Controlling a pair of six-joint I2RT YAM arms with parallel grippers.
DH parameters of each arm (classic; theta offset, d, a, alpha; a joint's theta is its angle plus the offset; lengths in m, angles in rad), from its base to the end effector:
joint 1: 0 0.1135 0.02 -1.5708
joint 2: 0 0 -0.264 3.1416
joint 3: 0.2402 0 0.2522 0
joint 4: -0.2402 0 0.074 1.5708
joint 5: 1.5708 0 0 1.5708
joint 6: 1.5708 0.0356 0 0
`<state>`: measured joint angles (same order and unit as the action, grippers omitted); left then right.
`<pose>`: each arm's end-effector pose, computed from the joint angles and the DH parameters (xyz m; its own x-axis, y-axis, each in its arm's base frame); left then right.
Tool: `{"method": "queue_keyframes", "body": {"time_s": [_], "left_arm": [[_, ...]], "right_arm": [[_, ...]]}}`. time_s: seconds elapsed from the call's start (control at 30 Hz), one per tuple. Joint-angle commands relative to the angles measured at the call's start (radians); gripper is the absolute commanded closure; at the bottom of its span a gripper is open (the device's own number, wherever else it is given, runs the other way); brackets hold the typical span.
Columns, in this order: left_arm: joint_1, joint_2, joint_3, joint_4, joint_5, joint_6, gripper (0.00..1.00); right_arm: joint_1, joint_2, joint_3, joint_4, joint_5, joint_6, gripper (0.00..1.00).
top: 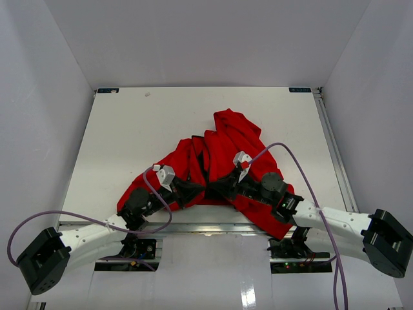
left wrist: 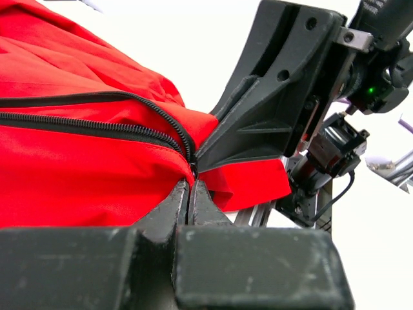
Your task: Zip up the jacket
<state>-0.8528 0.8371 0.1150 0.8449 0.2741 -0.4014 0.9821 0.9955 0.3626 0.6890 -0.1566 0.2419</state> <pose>0.1073 -0.1375 0.2060 -0.2781 -0.2533 -0.9265 0.8616 0.3607 -0.3572 0.1166 0.1847 0.2446 -0.1873 0.1456 -0.9714 -0.8890 0.3956 0.2307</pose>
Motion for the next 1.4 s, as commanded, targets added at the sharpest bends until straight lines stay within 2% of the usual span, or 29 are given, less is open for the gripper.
{"method": "queue_keyframes", "body": {"time_s": [0.0,0.57,0.8,1.0,1.23,1.37], "left_arm": [[-0.003,-0.015,0.012,-0.017,0.081,0.034,1.00],[0.000,-0.024,0.031,-0.130,0.173,0.072,1.00],[0.001,-0.019,0.030,-0.113,0.216,0.066,1.00],[0.003,-0.025,0.051,-0.157,0.083,0.030,1.00],[0.003,0.008,0.097,-0.207,0.014,0.006,1.00],[0.005,0.042,0.111,-0.214,0.028,-0.010,1.00]], "right_arm": [[0.004,-0.026,0.032,0.041,-0.001,0.014,0.92],[-0.020,-0.014,0.170,-0.058,0.052,-0.019,0.92],[-0.031,0.002,0.221,-0.106,0.052,-0.038,0.92],[-0.031,0.005,0.198,-0.132,0.018,-0.035,0.92],[-0.030,0.003,0.138,-0.166,0.025,-0.029,0.75],[-0.009,-0.009,0.130,-0.254,0.034,-0.043,0.62]]}}
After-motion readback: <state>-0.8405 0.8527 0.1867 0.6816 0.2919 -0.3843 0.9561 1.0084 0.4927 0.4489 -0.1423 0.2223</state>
